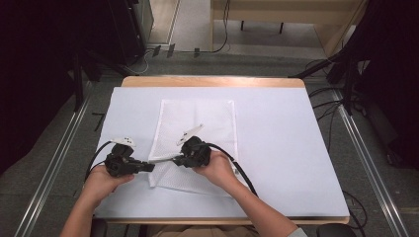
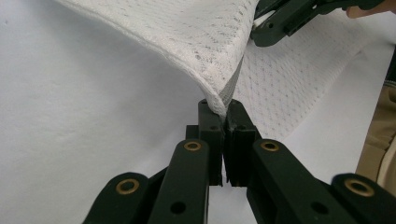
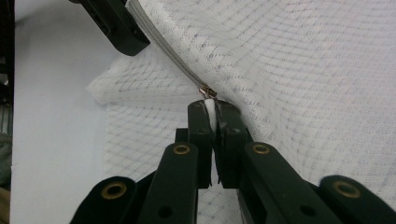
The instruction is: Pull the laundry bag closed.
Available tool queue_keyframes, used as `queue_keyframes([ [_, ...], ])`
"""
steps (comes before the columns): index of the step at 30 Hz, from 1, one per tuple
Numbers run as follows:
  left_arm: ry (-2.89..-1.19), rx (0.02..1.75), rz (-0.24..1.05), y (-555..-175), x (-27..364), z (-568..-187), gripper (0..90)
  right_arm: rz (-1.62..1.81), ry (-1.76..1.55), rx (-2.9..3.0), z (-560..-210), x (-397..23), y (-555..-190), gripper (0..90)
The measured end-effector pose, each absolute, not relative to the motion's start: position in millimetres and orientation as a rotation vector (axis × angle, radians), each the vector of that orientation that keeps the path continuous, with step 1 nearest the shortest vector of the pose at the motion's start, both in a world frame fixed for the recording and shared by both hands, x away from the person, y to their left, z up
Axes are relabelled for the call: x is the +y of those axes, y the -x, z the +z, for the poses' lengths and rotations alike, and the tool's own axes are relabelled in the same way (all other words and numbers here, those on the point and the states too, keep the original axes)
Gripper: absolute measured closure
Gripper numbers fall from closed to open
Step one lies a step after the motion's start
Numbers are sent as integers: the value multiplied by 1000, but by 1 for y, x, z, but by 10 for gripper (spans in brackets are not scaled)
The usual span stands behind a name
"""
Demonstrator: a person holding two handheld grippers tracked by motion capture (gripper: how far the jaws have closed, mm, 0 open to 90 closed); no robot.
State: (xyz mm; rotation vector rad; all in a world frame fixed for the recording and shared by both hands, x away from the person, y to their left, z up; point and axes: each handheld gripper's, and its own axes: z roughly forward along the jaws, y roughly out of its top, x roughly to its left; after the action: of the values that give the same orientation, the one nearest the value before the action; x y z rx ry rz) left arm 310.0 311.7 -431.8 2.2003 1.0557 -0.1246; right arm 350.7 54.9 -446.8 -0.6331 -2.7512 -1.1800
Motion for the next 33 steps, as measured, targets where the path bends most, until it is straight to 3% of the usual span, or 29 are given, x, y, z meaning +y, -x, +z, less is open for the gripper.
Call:
queue_keyframes([
  [33,-2193,1046,-144,-309,315,-431,882,-1149,687,-2762,-446,23,-355,883],
])
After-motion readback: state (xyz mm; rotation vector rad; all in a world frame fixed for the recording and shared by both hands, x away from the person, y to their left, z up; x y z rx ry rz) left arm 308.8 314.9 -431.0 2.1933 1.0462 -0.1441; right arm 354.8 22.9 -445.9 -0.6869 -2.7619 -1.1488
